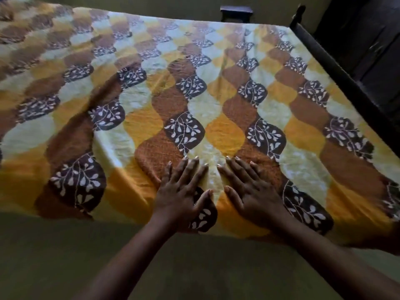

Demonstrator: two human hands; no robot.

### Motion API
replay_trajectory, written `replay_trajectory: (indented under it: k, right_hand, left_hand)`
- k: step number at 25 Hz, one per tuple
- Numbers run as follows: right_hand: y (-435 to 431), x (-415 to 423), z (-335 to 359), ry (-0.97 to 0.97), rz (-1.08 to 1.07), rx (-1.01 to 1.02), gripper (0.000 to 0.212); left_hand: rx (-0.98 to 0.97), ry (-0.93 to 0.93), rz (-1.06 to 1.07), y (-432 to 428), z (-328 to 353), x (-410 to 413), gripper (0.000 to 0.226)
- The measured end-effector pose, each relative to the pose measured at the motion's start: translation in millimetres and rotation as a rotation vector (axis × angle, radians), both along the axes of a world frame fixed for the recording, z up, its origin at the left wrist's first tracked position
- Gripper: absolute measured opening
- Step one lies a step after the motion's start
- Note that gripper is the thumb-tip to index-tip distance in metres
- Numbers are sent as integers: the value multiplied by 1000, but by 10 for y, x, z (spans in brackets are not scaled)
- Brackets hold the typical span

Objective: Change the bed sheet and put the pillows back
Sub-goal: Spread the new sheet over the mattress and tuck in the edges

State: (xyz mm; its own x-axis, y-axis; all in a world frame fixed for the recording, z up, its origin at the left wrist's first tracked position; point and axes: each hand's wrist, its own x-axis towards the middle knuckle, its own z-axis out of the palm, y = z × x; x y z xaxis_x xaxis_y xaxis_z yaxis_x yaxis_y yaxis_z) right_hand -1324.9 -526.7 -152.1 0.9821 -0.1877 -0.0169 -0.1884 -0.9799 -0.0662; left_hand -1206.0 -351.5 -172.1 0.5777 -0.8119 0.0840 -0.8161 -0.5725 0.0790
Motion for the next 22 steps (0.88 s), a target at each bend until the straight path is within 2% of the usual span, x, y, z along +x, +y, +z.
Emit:
replay_trajectory:
  k: [4,5,7,9,11,15,22]
  right_hand:
    - [128,44,248,142,-74,97,61]
    - [204,65,411,229,-120,154,58]
    - [377,56,779,406,-212,275,54]
    - [528,-39,1203,436,-284,396,51]
    - [589,-200,1519,443,-322,448,44]
    - [513,-615,2023,455,-372,534,37]
    - [-281,-1485,2470,185,-429,644,28]
  left_hand:
    - [-31,227,-2,30,180,-114,61]
    - [-41,316,-1,88,290,-177,56]
    - [-78,574,93,288,529,-387,48]
    - [-228,815,257,556,846,-655,38]
    - [-281,920,345,829,1083,-955,31]
    - [-287,1064,379,1140,1451,-1400,26]
    - [-313,1073,418,580,1957,-1627,26]
